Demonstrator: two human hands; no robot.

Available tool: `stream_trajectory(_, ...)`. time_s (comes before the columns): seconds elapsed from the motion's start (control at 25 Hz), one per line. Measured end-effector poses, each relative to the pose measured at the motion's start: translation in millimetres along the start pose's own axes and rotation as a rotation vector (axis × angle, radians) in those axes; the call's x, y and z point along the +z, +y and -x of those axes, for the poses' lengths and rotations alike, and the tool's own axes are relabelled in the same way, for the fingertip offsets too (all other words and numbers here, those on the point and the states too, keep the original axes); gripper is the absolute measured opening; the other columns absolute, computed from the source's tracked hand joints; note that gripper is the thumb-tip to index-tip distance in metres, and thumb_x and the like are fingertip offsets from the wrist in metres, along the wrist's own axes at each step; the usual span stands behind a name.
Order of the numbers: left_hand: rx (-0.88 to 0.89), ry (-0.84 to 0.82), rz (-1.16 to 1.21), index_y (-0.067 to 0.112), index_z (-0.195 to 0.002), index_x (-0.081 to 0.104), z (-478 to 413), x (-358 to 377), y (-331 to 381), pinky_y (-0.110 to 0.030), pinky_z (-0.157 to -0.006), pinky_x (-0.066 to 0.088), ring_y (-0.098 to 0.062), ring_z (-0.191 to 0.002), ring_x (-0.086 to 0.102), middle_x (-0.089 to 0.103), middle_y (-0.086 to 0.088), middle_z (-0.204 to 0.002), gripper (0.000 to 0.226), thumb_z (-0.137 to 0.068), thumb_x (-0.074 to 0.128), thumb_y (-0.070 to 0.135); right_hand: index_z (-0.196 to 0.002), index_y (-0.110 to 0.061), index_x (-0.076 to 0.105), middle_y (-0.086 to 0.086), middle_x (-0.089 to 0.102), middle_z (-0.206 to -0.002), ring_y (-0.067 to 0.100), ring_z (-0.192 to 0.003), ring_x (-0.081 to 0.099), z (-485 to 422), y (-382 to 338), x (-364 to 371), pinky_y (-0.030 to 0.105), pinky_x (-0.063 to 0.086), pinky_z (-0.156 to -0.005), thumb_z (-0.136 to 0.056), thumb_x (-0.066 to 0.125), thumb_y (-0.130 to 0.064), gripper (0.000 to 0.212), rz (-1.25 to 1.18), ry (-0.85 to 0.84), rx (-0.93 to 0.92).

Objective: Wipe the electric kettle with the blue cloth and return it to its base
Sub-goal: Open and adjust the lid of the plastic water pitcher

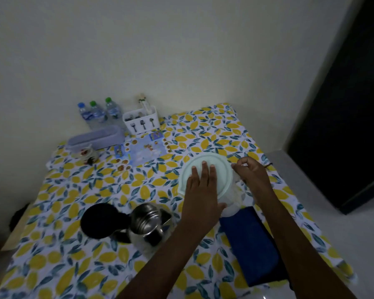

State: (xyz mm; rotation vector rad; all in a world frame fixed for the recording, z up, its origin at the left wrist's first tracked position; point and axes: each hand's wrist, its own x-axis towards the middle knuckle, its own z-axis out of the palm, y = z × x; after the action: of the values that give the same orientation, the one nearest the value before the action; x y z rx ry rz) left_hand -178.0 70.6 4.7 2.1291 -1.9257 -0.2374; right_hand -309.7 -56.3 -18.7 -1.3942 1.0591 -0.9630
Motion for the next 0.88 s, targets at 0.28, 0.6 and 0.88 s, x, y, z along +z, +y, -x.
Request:
stream_trajectory(0.28, -0.171, 0.066, 0.161, 0.009, -0.148, -0.014, 54, -19, -24, -0.049, -0.121, 0.003, -0.040, -0.146, -0.013, -0.012, -0.014, -0.161, 0.108, -0.083, 0.061, 0.053, -0.065, -0.022, 0.058, -0.011, 0.055, -0.058, -0.002, -0.045, 0.048, 31, -48, 57, 0.011, 0.039, -0.044, -0.078, 0.072, -0.023, 0.019, 0.182, -0.089, -0.049)
stream_trajectory(0.6, -0.211, 0.196, 0.390, 0.008, -0.149, -0.007, 83, -22, -43, -0.047, -0.121, 0.007, -0.039, -0.147, -0.008, -0.008, -0.016, -0.161, 0.099, -0.087, 0.060, 0.047, -0.069, -0.018, 0.057, 0.003, 0.057, -0.069, 0.015, -0.055, 0.050, 49, -86, 97, 0.027, 0.038, -0.053, -0.075, 0.072, -0.022, 0.017, 0.460, -0.141, -0.129)
stream_trajectory(0.88, -0.252, 0.244, 0.460, 0.007, -0.150, -0.002, 87, -25, -47, -0.047, -0.120, 0.008, -0.040, -0.147, -0.006, -0.004, -0.017, -0.161, 0.097, -0.087, 0.061, 0.046, -0.070, -0.018, 0.057, -0.002, 0.055, -0.067, 0.016, -0.054, 0.048, 51, -104, 113, 0.028, 0.036, -0.053, -0.073, 0.071, -0.025, 0.016, 0.610, -0.161, -0.180)
